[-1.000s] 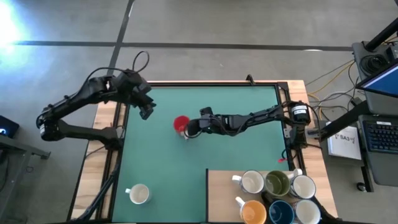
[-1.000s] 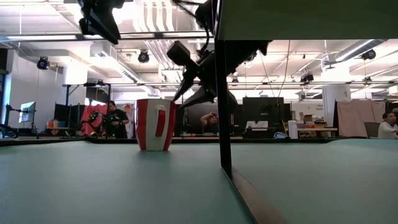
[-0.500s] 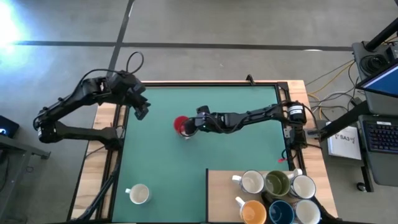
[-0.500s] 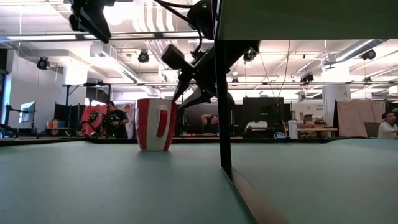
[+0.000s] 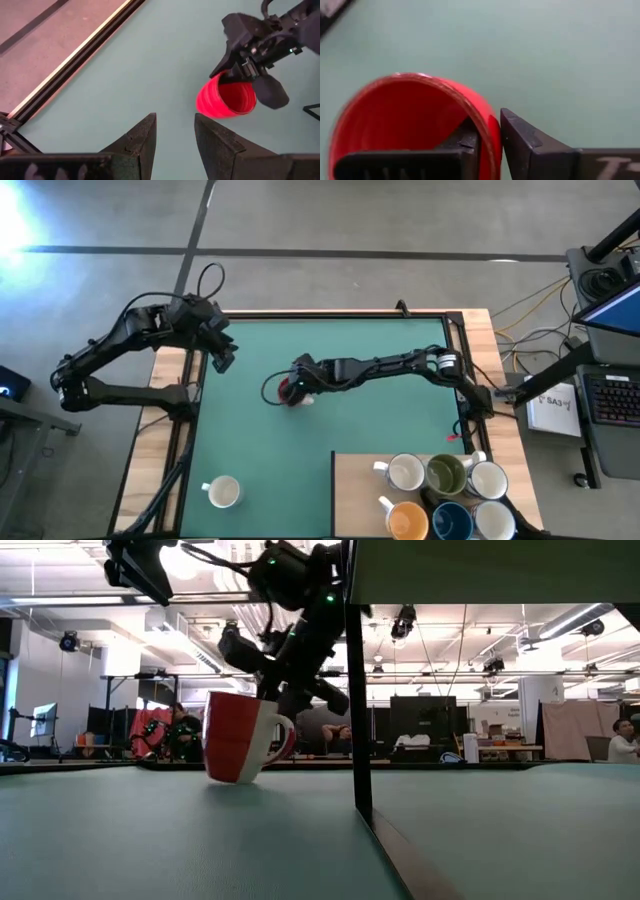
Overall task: Place coffee mugs
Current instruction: Put the red mug on the shelf
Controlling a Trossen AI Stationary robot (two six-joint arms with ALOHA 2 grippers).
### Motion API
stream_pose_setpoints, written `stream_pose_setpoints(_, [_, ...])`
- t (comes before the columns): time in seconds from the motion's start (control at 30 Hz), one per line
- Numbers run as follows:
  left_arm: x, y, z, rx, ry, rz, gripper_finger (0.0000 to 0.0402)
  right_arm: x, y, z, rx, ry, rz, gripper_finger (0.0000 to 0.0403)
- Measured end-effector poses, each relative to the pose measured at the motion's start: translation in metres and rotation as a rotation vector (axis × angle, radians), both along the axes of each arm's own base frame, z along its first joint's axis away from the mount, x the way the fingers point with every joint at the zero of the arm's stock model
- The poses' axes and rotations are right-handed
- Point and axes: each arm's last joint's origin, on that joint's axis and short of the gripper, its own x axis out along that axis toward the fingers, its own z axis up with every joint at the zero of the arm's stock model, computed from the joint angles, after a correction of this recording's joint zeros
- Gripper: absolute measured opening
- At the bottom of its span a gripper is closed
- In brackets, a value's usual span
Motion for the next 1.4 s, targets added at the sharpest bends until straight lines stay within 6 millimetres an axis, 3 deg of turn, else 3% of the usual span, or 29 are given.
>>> stream_pose_setpoints(0.13, [-0.005,-0.002,0.001,0.016,-0.002,0.011,0.0116,0.004,0.0,0.004,-0.034,0.12,0.085,0.002])
stream_pose_setpoints(0.3, [-0.011,-0.004,0.003,0.027,-0.012,0.024,0.0116,0.003,0.0,0.019,-0.067,0.199,0.161,0.0015])
stream_pose_setpoints(0.53, [-0.018,-0.007,0.001,0.027,-0.025,0.064,0.0116,-0.003,0.005,0.064,-0.042,0.198,0.352,0.0014])
stream_pose_setpoints(0.73, [-0.025,-0.01,-0.014,-0.02,-0.025,0.116,0.0116,-0.018,0.012,0.093,-0.024,0.288,0.545,0.0014])
stream_pose_setpoints(1.07, [-0.036,-0.015,-0.05,-0.099,-0.031,0.214,0.0116,-0.051,0.034,0.151,-0.06,0.386,0.696,0.0014])
stream_pose_setpoints(1.4, [-0.04,-0.017,-0.051,-0.123,-0.14,0.276,0.0116,-0.087,0.078,0.185,-0.082,0.379,0.892,0.0013])
